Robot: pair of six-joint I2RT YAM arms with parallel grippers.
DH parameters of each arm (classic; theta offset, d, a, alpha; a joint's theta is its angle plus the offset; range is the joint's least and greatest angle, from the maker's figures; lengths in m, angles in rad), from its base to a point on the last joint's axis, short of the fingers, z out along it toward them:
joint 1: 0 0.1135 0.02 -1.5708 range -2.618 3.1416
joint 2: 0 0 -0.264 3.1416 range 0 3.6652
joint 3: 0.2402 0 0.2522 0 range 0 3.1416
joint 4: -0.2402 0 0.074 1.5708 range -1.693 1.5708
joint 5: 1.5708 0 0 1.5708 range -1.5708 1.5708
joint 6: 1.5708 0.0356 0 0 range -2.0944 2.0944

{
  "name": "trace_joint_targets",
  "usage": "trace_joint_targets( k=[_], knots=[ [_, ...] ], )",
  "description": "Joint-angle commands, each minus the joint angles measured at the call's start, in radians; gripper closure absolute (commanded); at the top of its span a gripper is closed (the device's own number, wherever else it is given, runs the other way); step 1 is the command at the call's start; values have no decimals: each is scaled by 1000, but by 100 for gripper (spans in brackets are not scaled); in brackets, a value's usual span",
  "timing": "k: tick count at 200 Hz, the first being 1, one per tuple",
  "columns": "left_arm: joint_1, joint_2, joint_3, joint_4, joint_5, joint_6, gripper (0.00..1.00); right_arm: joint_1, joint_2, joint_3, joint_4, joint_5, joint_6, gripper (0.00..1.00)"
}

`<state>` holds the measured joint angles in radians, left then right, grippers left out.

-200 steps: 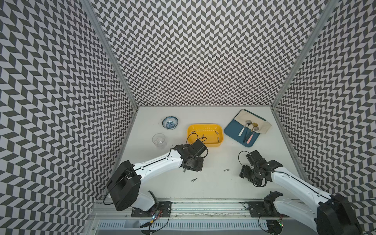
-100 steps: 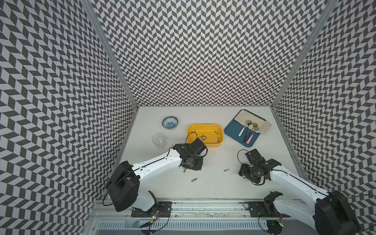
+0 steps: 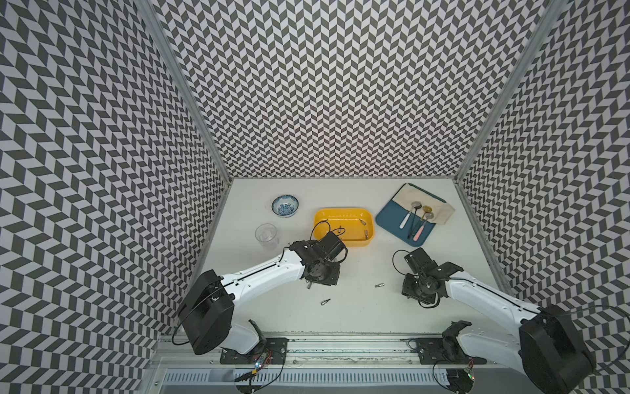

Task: Put the bit on the desktop into the storage box
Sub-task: Pick up the screwdriver bit from the center of the board.

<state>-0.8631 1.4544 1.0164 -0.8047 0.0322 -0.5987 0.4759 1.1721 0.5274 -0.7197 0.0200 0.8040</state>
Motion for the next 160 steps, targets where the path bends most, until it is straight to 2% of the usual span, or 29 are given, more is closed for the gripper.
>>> trace_joint_targets(
  k=[1,90,113,160],
  knots=[
    [4,-17,16,-17,-1,8,100,7,15,-8,18,40,-8,55],
    [19,-7,43,-24,-5,24,100,18,22,-47,36,43,-6,68],
    [44,14,105,-46,-11,51,100,21,18,-48,35,41,-6,72],
    [125,118,319,-81,-19,141,100,27,22,-58,45,36,-8,77]
  ],
)
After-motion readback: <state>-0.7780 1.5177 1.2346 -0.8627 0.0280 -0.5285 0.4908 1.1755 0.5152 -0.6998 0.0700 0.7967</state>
